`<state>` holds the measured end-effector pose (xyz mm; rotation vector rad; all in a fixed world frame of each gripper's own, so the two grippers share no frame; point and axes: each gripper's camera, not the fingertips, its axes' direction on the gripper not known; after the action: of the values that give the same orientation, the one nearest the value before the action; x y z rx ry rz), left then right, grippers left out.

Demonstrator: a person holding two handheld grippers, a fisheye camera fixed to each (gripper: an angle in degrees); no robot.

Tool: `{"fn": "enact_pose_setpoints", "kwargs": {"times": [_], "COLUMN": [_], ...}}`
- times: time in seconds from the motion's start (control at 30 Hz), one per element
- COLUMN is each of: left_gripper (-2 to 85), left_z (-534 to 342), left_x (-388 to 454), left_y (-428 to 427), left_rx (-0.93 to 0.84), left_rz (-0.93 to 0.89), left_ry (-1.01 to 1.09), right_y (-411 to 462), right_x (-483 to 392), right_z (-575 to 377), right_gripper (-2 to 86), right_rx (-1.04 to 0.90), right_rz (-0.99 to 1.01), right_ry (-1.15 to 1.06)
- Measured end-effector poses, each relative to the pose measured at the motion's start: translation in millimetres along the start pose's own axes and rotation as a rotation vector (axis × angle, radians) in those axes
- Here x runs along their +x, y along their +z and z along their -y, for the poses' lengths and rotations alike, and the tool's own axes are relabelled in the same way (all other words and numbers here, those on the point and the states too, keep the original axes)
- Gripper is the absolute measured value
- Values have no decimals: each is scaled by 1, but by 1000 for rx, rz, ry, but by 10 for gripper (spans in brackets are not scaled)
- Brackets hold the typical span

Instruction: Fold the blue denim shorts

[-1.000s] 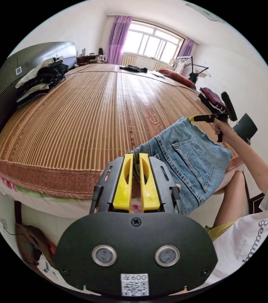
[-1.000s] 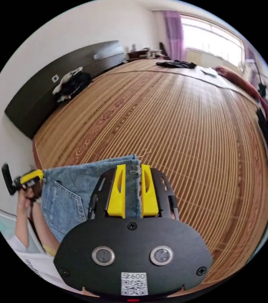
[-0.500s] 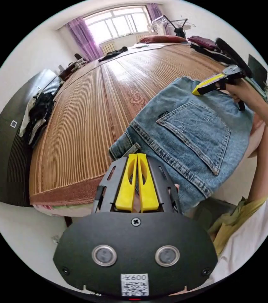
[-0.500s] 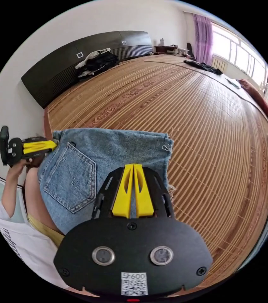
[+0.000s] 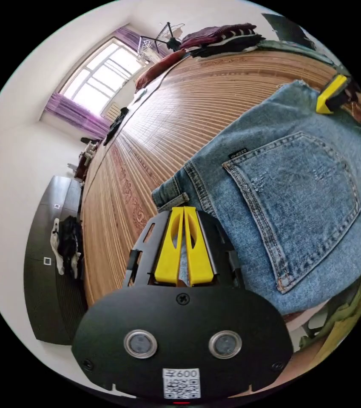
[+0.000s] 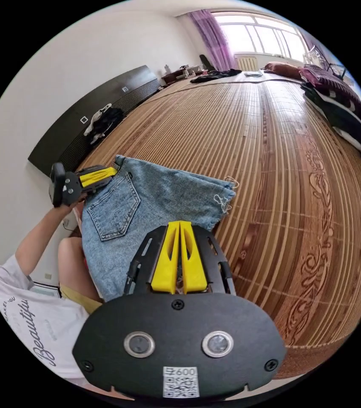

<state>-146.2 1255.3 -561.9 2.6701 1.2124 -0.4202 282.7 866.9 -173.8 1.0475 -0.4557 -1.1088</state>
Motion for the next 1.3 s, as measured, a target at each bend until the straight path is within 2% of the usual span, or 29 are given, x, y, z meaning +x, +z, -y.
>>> {"fn": "enact_pose_setpoints", "kwargs": {"times": [0.07, 0.13, 0.2, 0.3, 0.4, 0.43, 0.5, 0.57, 0.6, 0.67, 0.73, 0.8, 0.83, 0.93, 1.03, 1.1, 1.2, 1.3], "left_gripper": [3, 4, 6, 10, 19, 21, 44, 76, 98, 122, 134, 136, 136, 124, 112, 90, 52, 39], "left_z": [-11, -34, -84, -149, -214, -226, -276, -312, -334, -357, -365, -361, -360, -361, -348, -346, -354, -378], "left_x": [8, -6, -17, 5, 37, 42, 59, 72, 83, 112, 156, 223, 235, 257, 257, 235, 205, 145], "left_y": [16, 24, 22, 1, -26, -30, -48, -61, -65, -71, -75, -76, -76, -77, -64, -58, -47, -43], "left_rx": [-53, -108, -64, 46, 218, 234, 348, 439, 501, 587, 609, 593, 603, 723, 659, 640, 596, 643], "left_rz": [33, -36, -161, -42, -52, -59, -219, -358, -408, -404, -277, -42, -22, -69, -33, -127, -162, -287], "left_ry": [-6, -161, -296, -229, -63, -42, 72, 47, 8, 16, 124, 318, 351, 380, 313, 227, 175, 33], "right_y": [-4, -8, -17, -59, -115, -152, -210, -269, -282, -335, -368, -404, -431, -493, -533, -546, -558, -566], "right_x": [-47, -95, -122, -119, -138, -160, -201, -234, -239, -257, -276, -285, -290, -304, -328, -345, -366, -371], "right_z": [35, 50, 58, 72, 74, 63, 31, -22, -38, -107, -147, -165, -170, -180, -197, -201, -204, -216], "right_gripper": [-8, -8, -8, -8, -7, -6, -3, 14, 23, 95, 119, 124, 127, 125, 121, 123, 131, 137], "right_rx": [-52, -78, -63, -29, -61, 12, 151, 223, 234, 348, 445, 522, 575, 687, 775, 750, 660, 657], "right_rz": [-137, -263, -302, -133, -24, 3, 21, 26, 46, 201, 242, 257, 304, 353, 320, 291, 274, 283], "right_ry": [-36, -114, -124, -6, -5, -51, -138, -67, -45, -56, -172, -149, -136, -87, -40, -38, -18, 100]}}
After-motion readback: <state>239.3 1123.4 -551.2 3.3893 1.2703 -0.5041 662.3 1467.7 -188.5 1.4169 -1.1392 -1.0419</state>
